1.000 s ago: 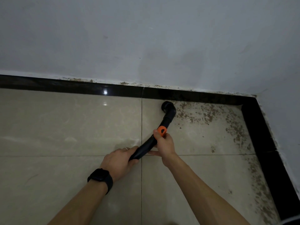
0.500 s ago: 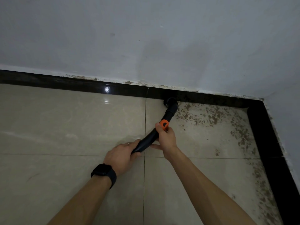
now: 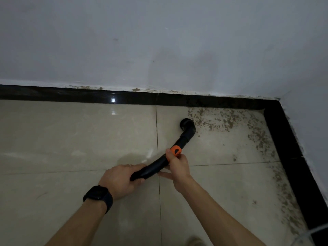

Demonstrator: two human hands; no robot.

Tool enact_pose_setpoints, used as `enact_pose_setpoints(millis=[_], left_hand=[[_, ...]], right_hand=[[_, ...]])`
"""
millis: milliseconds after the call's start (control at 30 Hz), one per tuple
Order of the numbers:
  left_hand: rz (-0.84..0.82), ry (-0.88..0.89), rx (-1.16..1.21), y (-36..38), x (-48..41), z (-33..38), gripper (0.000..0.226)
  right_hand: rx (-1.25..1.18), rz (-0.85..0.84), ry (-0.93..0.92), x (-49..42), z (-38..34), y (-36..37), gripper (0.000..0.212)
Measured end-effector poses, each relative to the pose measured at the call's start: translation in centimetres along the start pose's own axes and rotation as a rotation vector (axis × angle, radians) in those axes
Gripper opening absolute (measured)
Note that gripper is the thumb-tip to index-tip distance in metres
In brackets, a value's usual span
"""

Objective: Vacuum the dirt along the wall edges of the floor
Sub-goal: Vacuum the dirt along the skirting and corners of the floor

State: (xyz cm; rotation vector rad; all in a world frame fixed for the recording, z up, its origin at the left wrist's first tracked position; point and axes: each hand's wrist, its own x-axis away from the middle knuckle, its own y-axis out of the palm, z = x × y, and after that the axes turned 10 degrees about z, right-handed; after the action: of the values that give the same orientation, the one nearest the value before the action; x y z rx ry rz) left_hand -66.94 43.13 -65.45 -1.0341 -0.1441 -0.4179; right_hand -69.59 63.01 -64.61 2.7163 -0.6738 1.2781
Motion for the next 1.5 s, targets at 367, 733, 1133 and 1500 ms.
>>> enact_pose_setpoints(millis=[367,733,1133,1500], left_hand=[[-0.084,0.087,-0.078,1.2,0.8,2.9,0.044],[-0.048,0.045,-0.058,2.2,0.3,3.9,0.045],[0.004,-0.007,-0.013,2.3,-0.6,3.9,0.045],[-0.01,0.022,-0.014,3.3,-0.5,4.4,0.05]], right_hand=[[-0.129,0.113,0.047,2.0,2.6,-4.7,0.027],[-0.108,0.04,0.008,0.6,1.1,-5.4,0.017],[-0.058,0.022,-0.007,-1.1,-0.5,-3.9,0.032],[-0.019,0.057,-0.001,-2.2,-0.3,-4.2,0.031]])
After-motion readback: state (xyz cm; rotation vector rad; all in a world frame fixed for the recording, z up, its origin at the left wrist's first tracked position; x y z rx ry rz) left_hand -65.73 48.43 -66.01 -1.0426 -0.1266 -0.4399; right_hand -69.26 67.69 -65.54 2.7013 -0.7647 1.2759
